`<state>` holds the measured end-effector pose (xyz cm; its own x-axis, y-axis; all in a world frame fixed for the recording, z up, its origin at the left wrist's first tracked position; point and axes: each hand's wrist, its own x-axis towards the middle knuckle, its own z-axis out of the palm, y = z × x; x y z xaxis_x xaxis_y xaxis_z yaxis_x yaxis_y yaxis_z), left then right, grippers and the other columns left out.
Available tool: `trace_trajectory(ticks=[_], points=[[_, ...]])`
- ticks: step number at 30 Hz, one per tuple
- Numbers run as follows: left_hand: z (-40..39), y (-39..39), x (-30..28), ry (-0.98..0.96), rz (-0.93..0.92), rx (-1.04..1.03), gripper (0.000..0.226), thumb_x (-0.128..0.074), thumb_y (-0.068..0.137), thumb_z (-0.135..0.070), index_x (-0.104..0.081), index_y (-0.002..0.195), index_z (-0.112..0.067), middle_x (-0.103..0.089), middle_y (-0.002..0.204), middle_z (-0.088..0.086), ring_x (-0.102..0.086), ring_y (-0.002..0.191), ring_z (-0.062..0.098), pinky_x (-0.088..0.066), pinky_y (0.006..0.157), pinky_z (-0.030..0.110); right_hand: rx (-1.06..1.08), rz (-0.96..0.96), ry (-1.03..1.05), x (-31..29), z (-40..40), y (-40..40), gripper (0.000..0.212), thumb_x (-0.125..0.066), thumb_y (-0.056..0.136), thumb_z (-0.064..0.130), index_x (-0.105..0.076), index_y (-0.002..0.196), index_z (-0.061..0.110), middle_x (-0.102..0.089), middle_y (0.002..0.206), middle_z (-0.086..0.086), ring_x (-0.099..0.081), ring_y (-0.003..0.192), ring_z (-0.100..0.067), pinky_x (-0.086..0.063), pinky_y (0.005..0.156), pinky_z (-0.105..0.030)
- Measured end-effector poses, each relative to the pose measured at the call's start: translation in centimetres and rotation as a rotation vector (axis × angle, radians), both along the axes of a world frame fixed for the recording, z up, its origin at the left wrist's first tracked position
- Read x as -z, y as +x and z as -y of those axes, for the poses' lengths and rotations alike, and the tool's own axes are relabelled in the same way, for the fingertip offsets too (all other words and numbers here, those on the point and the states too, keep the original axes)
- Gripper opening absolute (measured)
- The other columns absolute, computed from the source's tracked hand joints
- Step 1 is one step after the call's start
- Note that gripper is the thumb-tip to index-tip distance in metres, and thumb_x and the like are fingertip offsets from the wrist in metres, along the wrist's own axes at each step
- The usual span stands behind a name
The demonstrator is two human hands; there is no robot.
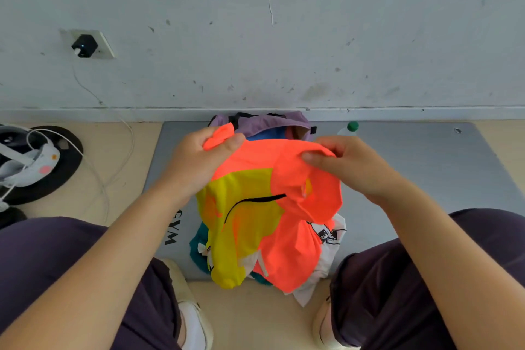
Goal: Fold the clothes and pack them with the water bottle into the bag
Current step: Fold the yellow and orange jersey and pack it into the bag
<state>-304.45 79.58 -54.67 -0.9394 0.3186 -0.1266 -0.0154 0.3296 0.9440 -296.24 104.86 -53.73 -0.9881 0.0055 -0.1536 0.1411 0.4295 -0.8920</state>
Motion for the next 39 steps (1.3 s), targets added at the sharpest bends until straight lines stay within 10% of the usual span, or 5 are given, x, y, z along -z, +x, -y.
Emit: trace_trajectory(ticks=[9,17,21,26,39], points=[[-0.7,1.5,-0.5,0.053,0.254,0.749,0.044,-0.074,0.082,-0.034,-0.062,0.125,-0.030,-0.066,0.125,-0.007,-0.061,0.118,0.011,-0.050,0.093,0.023,-0.192,0.148,-0.398,0.0,2.5,0.8,0.030,-0.068,0.086,0.040,-0.074,0.099,0.013,-0.071,0.086,-0.008,-0.065,0.075,-0.017,-0.052,0.065,-0.025],[-0.9,1.7,0.0,0.030,0.038,0.410,0.065,-0.075,0.064,-0.060,-0.059,0.072,0.003,-0.056,0.067,0.014,-0.050,0.063,0.020,-0.039,0.062,0.034,0.195,-0.080,-0.038,0.8,3.1,-0.2,0.025,-0.073,0.085,0.036,-0.061,0.099,0.018,-0.066,0.090,-0.002,-0.060,0.077,-0.009,-0.047,0.073,-0.021],[-0.8,1.6,0.1,0.004,-0.012,0.370,0.046,-0.071,0.065,-0.060,-0.050,0.051,-0.022,-0.041,0.051,-0.009,-0.037,0.049,0.009,-0.028,0.048,0.018,0.196,-0.141,-0.061,0.5,2.9,-0.2,0.029,-0.068,0.089,0.038,-0.067,0.087,0.008,-0.071,0.084,-0.009,-0.066,0.077,-0.019,-0.052,0.077,-0.033],[-1.0,1.8,0.3,-0.047,-0.092,0.384,0.054,-0.074,0.073,-0.058,-0.042,0.049,-0.021,-0.033,0.049,-0.013,-0.030,0.047,0.006,-0.023,0.044,0.016,-0.117,0.120,-0.203,0.8,4.0,0.5,0.052,-0.068,0.081,0.054,-0.069,0.106,0.009,-0.068,0.108,-0.022,-0.064,0.094,-0.023,-0.046,0.098,-0.055],[0.4,0.1,0.1,-0.356,-0.111,0.495,0.033,-0.077,0.073,-0.054,-0.058,0.054,-0.034,-0.049,0.050,-0.013,-0.042,0.047,0.001,-0.031,0.048,0.015,0.124,-0.103,-0.507,-0.2,1.2,-0.2,0.017,-0.069,0.081,0.034,-0.076,0.089,0.021,-0.073,0.087,-0.001,-0.065,0.080,-0.013,-0.053,0.070,-0.024]])
